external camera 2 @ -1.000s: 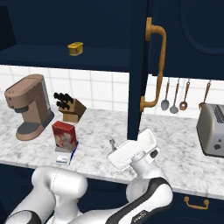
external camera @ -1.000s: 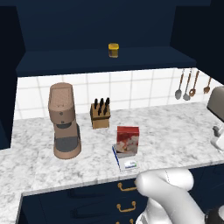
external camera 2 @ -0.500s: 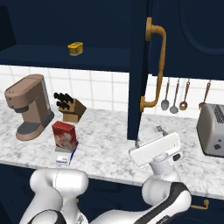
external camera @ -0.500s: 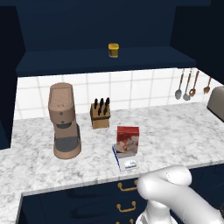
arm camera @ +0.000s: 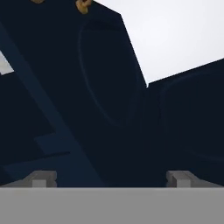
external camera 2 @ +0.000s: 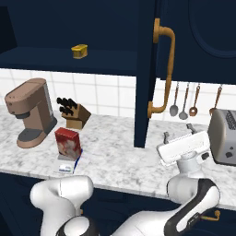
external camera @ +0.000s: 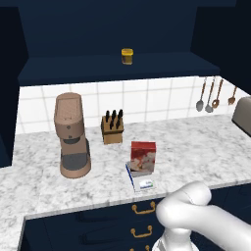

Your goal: Pick the cereal and place it on the digital scale for weighing, and close the cabinet.

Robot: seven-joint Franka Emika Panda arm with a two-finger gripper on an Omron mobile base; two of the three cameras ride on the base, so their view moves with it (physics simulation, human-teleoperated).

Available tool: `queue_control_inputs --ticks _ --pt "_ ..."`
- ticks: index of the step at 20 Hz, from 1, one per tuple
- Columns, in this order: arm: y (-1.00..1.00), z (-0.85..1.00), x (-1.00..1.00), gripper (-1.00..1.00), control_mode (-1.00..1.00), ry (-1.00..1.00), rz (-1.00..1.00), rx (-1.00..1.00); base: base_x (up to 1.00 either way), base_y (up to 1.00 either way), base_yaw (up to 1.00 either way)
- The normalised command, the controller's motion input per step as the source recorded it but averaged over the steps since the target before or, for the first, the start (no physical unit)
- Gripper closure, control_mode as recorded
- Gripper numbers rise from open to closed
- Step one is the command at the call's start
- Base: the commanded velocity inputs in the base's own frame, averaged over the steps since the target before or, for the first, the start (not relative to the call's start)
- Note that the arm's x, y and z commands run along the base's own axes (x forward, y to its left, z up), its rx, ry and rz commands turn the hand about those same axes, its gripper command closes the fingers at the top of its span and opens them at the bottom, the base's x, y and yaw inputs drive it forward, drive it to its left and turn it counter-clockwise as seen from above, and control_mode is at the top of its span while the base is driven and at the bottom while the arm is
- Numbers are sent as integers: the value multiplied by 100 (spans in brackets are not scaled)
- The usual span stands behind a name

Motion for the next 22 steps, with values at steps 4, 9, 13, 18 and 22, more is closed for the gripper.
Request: queue_control_inputs --ticks 4,9,13,18,22 --pt "-69 0 69 -100 -100 12 0 1 0 0 0" --pt "-22 22 37 -100 -100 3 -2 0 0 0 0" --pt "7 42 9 -100 -100 2 -5 -1 0 0 0" --pt "34 68 -3 -100 -100 0 -2 -9 0 0 0" --pt "65 87 -19 -100 -100 0 0 -21 0 0 0"
